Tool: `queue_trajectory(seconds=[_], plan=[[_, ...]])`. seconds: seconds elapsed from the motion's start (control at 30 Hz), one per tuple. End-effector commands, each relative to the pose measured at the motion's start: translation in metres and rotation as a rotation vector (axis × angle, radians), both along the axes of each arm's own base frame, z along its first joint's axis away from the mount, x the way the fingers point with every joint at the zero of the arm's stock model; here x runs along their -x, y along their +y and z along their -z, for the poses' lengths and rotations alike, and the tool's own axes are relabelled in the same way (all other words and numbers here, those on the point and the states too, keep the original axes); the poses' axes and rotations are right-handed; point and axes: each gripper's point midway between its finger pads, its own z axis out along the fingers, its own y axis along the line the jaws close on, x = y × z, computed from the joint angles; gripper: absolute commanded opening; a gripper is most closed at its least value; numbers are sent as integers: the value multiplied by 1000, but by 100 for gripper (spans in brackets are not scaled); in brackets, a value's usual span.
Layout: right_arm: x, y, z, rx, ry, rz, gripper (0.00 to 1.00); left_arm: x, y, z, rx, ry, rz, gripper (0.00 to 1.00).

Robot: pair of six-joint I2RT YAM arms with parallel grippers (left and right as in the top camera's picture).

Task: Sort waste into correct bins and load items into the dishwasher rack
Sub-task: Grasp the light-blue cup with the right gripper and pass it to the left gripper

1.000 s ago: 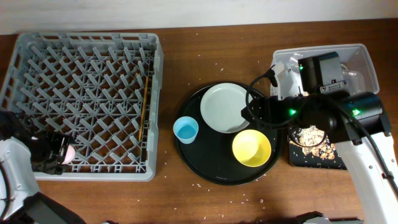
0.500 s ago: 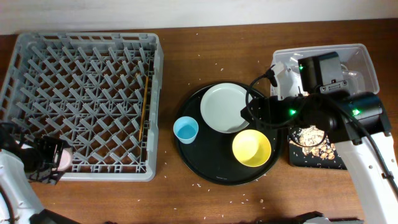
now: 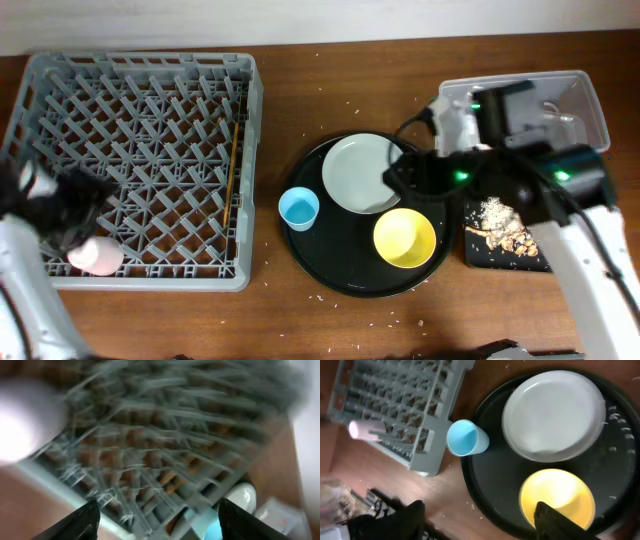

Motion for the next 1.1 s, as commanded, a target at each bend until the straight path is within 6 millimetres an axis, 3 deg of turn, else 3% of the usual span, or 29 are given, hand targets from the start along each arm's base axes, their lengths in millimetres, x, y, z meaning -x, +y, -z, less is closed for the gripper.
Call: queue_trajectory(seconds=[0.0,0.13,0.2,0.3,0.33,0.4,0.43,0.47,0.53,0.63,0.67,0.7,0.8,0.87,0.93,1.07], plan=[[6,49,39,33,137,-116,67,-29,-66,-68,-318,-175,364,76],[-5,93,115,181,277,-104,65,-31,-117,-67,-430,-160,527,77],[-19,110,147,206,284,-114,64,-31,-123,-67,-425,-163,546,81],[-47,104,199,314,296,-1,64,-28,-135,-67,-360,-180,578,84],[-49,105,216,331,321,-3,58,-28,-140,-68,-333,-190,591,84],[-44,109,238,332,381,-19,25,-29,-148,-70,-295,-214,610,85],[-42,112,240,315,395,-29,21,-28,-150,-71,-284,-219,615,85],[-42,113,239,305,399,-35,9,-27,-156,-72,-253,-231,631,85],[-43,107,218,274,390,-22,4,-26,-171,-77,-187,-271,681,85],[-47,77,144,206,314,1,4,-21,-209,-98,-26,-425,852,86],[-41,77,105,118,239,-93,4,-17,-223,-110,46,-494,917,87],[-17,86,26,-102,34,-343,4,-8,-242,-128,164,-590,1000,91],[32,89,-67,-324,-270,-592,4,9,-264,-150,327,-667,1080,93],[45,91,-94,-382,-364,-636,4,29,-284,-169,458,-745,1180,93],[48,95,-104,-425,-394,-669,4,46,-297,-184,561,-804,1256,92],[37,100,-91,-434,-342,-660,4,75,-319,-201,688,-887,1394,92]])
